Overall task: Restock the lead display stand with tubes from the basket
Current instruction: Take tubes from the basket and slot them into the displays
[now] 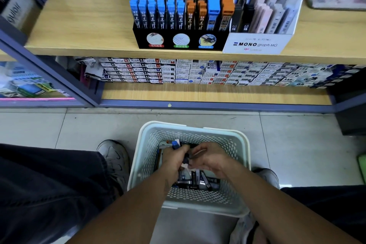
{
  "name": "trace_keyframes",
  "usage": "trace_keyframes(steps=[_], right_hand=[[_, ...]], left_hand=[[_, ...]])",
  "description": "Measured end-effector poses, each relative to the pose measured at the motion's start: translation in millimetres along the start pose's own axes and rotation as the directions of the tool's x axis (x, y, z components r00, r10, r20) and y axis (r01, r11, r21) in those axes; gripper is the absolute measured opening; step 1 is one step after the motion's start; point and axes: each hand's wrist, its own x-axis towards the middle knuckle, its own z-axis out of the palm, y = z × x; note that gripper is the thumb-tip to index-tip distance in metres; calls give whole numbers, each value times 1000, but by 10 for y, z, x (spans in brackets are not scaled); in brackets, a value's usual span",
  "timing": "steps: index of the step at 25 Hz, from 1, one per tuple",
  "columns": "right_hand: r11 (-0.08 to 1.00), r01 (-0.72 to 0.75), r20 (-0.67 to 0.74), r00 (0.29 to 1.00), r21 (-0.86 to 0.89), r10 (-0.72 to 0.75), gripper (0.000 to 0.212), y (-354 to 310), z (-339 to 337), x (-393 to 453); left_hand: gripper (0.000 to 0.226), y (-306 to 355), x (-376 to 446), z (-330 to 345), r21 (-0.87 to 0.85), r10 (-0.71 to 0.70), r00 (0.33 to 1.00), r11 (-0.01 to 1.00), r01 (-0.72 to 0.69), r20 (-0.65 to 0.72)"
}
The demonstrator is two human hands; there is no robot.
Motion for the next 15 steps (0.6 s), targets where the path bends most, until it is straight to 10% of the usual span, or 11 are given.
trace_keyframes(steps=[15], right_hand=[[974,93,72,994,-206,-80,24,-601,-294,-620]], left_hand=[[21,650,-780,-212,241,13,938,965,-103,347]])
